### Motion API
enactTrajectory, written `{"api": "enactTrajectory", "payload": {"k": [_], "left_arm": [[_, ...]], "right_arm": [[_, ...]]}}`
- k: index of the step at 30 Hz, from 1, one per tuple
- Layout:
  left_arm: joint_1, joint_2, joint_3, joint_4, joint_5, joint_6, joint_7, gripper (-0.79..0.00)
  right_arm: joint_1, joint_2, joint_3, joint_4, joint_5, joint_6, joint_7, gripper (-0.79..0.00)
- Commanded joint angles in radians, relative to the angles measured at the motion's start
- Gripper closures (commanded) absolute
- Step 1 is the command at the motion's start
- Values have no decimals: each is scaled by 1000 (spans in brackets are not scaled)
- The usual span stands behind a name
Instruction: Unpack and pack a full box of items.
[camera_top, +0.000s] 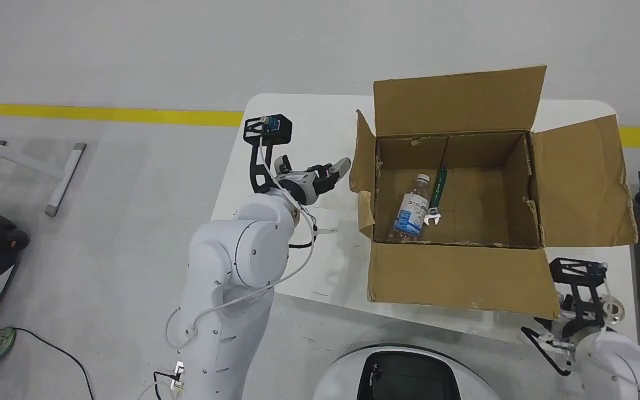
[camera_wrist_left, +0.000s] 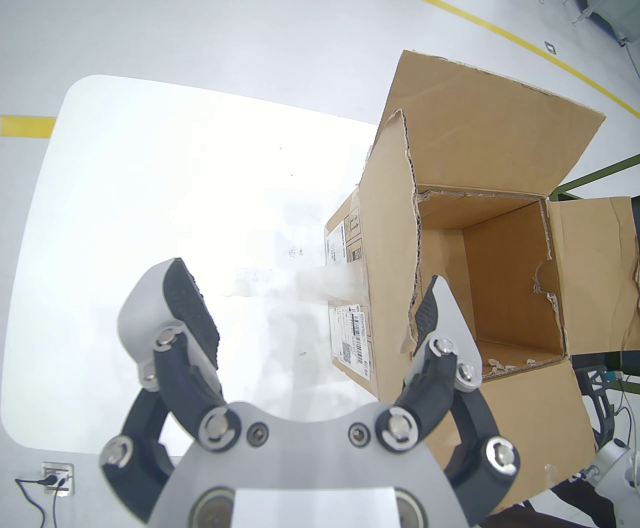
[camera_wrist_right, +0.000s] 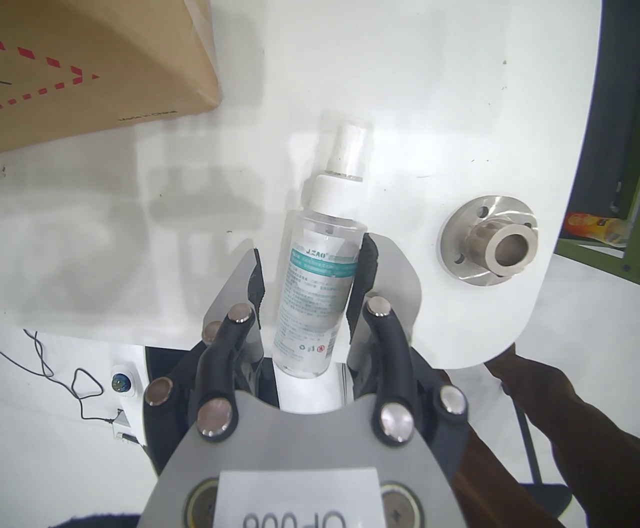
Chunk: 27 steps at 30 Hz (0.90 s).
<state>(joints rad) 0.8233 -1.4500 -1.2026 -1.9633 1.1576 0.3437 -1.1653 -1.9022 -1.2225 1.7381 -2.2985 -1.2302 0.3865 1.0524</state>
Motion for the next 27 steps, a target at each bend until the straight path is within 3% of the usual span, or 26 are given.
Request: {"api": "enactTrajectory", "payload": {"k": [1, 3, 12, 21, 23, 27], "left_arm": [[0, 0, 0, 0, 0, 0, 0, -785], [0, 0, 0, 0, 0, 0, 0, -785], [0, 0, 0, 0, 0, 0, 0, -785], [0, 0, 0, 0, 0, 0, 0, -785], [0, 0, 0, 0, 0, 0, 0, -785], [0, 0, 0, 0, 0, 0, 0, -785]], "right_arm": [[6, -1, -1, 3, -4, 4, 6, -391], [10, -2, 3, 2, 0, 8, 11, -456], [25, -5, 41, 27, 36, 15, 16, -514], [44, -7, 21, 55, 10, -1, 31, -474], [48, -7, 17, 59, 7, 0, 35, -391], [53, -8, 15, 61, 1, -2, 39, -351]]}}
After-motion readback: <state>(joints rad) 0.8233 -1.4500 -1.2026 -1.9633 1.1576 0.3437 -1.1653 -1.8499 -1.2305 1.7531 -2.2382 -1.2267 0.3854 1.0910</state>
